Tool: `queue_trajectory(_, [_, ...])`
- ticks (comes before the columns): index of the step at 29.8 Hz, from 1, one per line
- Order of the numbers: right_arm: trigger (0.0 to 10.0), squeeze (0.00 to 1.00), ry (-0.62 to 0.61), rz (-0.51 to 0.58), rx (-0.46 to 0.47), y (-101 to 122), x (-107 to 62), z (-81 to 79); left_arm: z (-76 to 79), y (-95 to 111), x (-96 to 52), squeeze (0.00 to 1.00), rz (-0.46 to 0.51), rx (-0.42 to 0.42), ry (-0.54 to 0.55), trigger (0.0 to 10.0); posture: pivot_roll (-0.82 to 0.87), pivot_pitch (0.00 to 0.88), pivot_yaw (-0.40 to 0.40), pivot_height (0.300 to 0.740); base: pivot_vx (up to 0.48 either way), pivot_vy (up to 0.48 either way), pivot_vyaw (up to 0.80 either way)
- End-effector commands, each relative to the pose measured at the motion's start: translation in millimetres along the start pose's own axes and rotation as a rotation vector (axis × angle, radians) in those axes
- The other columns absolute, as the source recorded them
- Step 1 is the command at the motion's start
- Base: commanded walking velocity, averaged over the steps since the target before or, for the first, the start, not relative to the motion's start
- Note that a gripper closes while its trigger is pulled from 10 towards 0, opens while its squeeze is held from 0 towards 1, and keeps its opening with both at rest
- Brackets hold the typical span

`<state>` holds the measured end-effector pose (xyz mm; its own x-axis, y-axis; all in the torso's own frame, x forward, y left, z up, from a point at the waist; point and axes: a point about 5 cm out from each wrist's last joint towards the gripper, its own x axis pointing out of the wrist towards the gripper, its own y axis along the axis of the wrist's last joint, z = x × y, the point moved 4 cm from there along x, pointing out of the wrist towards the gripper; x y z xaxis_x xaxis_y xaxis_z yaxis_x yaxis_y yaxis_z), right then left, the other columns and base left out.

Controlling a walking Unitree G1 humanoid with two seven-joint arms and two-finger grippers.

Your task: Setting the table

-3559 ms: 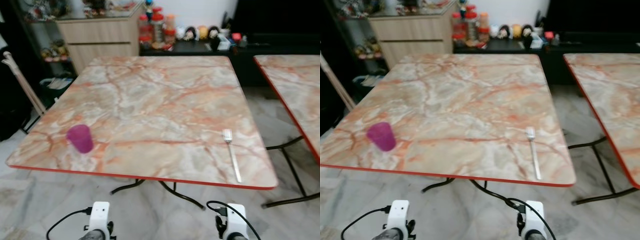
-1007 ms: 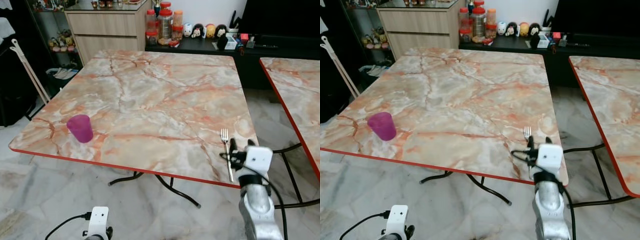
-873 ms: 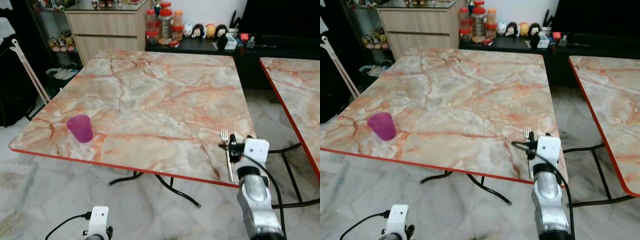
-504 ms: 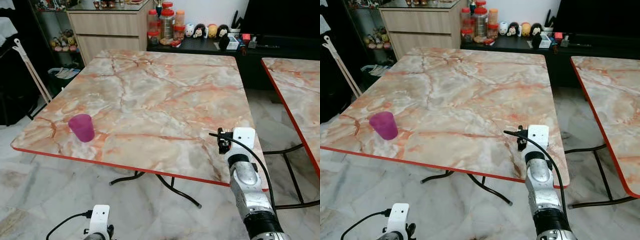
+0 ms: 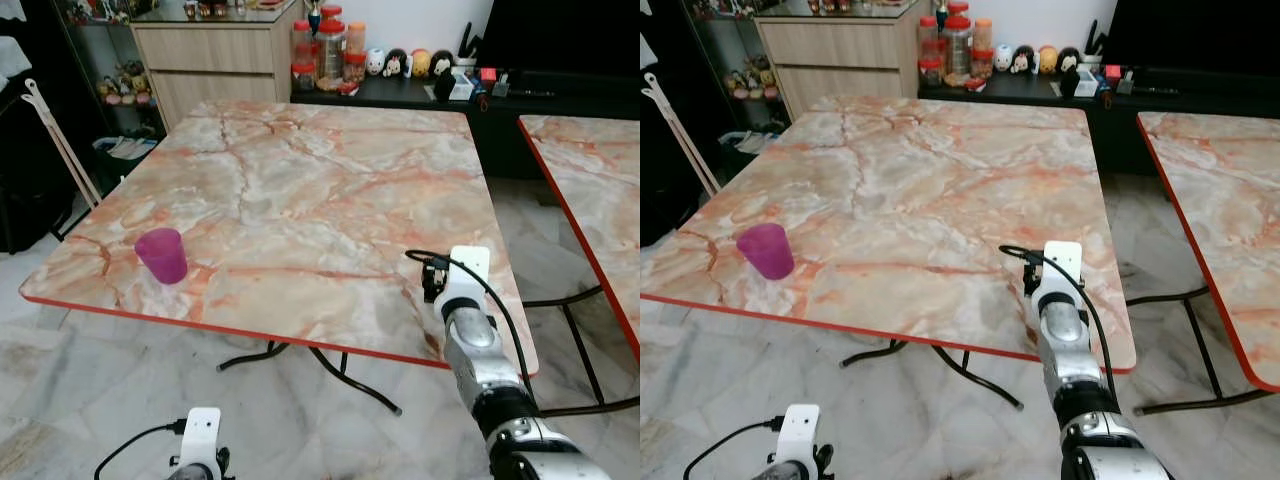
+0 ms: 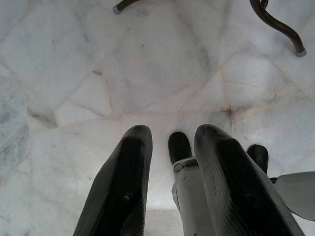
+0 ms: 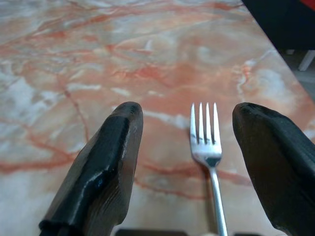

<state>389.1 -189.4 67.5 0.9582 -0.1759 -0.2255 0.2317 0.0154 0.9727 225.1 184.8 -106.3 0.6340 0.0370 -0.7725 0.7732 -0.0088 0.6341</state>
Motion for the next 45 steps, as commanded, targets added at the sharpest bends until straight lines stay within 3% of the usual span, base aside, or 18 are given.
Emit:
queue_trajectory(1, [10.0, 0.00, -0.020, 0.000, 0.009, 3, 3.0, 4.1, -2.4, -4, -0.5, 0.00, -0.018, -0.010, 0.011, 10.0, -0.07, 0.000, 0.007, 0.740, 0.000, 0.000, 0.00])
queue_trajectory(9, [10.0, 0.00, -0.042, -0.017, -0.002, 2, 4.6, 11.1, -2.1, -4, -0.5, 0.00, -0.020, -0.009, 0.009, 10.0, -0.07, 0.000, 0.007, 0.740, 0.000, 0.000, 0.00])
queue_trajectory(13, [10.0, 0.00, -0.060, -0.053, 0.003, -8, 2.7, 16.9, -3.0, -6, -0.9, 0.00, -0.024, -0.004, 0.008, 10.0, -0.07, 0.000, 0.007, 0.740, 0.000, 0.000, 0.00])
queue_trajectory(23, [10.0, 0.00, -0.026, -0.094, 0.005, -29, -4.1, 12.4, -6.2, -13, -2.8, 0.00, -0.041, 0.026, 0.003, 10.0, -0.08, 0.000, 0.016, 0.740, 0.000, 0.000, 0.00])
queue_trajectory(45, [10.0, 0.00, -0.023, -0.119, 0.009, -35, -5.7, 11.7, -5.9, -13, -2.7, 0.00, -0.042, 0.040, 0.000, 10.0, -0.07, 0.000, 0.009, 0.740, 0.000, 0.000, 0.00])
